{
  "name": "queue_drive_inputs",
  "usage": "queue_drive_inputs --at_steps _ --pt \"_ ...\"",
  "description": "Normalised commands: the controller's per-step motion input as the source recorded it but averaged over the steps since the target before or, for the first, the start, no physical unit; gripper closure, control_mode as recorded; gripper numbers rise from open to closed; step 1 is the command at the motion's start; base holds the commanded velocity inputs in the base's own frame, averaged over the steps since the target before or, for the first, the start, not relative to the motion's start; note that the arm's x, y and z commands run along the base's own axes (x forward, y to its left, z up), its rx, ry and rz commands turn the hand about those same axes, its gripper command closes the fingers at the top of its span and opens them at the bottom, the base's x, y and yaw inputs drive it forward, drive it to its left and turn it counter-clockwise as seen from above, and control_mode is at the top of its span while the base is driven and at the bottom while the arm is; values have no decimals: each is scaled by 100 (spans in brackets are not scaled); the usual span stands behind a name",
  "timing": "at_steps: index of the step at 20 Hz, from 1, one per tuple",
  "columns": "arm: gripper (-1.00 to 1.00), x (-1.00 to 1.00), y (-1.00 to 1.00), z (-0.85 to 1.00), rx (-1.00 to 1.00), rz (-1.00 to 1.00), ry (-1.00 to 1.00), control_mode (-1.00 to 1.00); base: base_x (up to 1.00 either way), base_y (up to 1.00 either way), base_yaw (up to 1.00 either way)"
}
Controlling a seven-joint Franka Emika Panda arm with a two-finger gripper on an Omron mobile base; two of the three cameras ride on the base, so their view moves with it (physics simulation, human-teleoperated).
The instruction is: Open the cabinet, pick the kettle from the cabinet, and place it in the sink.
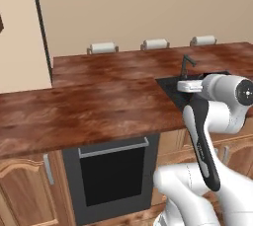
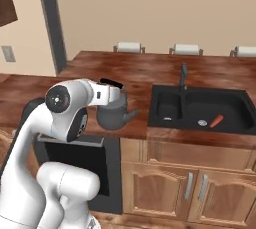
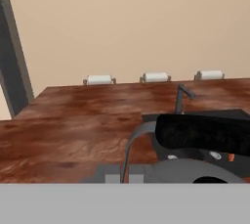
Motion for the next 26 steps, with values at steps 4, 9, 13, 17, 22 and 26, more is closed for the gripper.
queue_drive_inputs --at_steps 4,9,13,17,22,26 --pt "100 0 0 0 0 0 0 100 29 -62 0" --pt "100 0 0 0 0 0 0 100 32 -61 0" --pt "100 0 0 0 0 0 0 100 36 -59 0" --pt "100 0 0 0 0 0 0 100 38 -58 0" --pt "100 0 0 0 0 0 0 100 38 -58 0" --pt "100 0 0 0 0 0 0 100 32 -58 0"
